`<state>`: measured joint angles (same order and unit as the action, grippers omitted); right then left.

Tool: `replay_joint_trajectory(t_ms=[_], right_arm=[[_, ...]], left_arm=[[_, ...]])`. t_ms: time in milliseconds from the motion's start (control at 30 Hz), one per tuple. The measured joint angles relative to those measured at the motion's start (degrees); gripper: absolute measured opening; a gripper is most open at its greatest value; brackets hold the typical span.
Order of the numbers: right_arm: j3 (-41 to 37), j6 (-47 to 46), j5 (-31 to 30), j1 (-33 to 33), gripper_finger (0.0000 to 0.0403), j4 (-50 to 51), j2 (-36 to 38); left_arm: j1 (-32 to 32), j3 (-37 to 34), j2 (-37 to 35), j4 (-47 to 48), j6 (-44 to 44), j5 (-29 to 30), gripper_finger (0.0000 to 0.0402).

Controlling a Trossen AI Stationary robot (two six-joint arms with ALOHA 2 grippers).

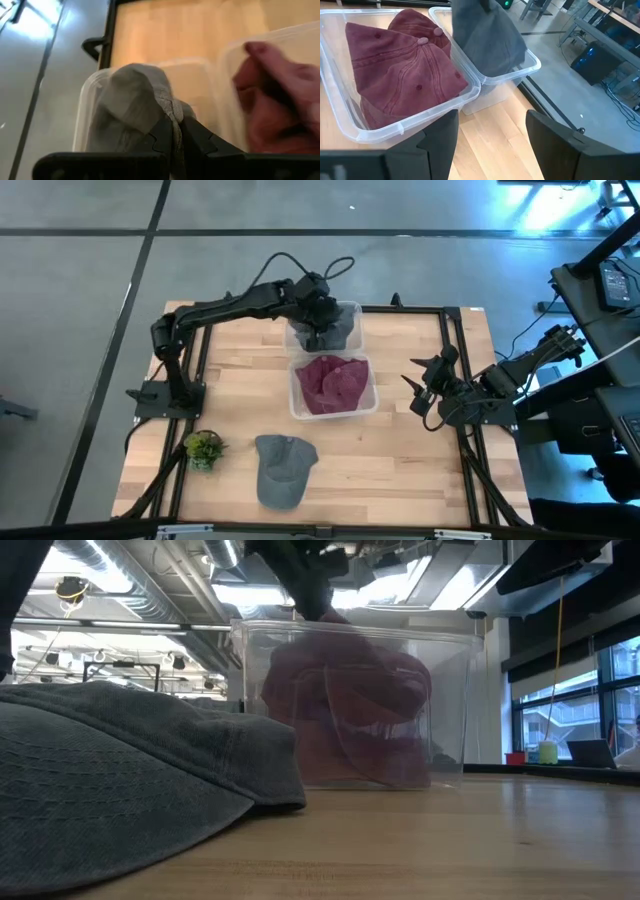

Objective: Pick & Place hat
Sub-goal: Put the right gray cap into the top transparent bin

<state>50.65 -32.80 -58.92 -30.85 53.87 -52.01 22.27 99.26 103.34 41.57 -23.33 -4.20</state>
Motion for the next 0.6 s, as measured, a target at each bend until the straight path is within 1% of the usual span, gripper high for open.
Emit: replay_joint_trajectory(t_ms=[200,333,400,600], right_arm=[[0.0,0.0,0.2,0.0,0.0232,0.1,0.0],[0.0,0.2,0.2,0.0,0.0232,0.2,0.0],[0.0,0.2,0.2,0.0,0.0232,0.3,0.0],[0.0,0.2,0.6,0.0,0.0232,0.4,0.0]], left_arm=[[2.1,0.0,2.4,0.0,2.7,4.6,0.0024],[3.7,0.0,2.3,0.3,2.3,9.5,0.0037],[4.6,0.0,2.3,0.3,3.7,11.5,0.0043],[6.0,0.0,2.3,0.2,4.8,11.9,0.0055]])
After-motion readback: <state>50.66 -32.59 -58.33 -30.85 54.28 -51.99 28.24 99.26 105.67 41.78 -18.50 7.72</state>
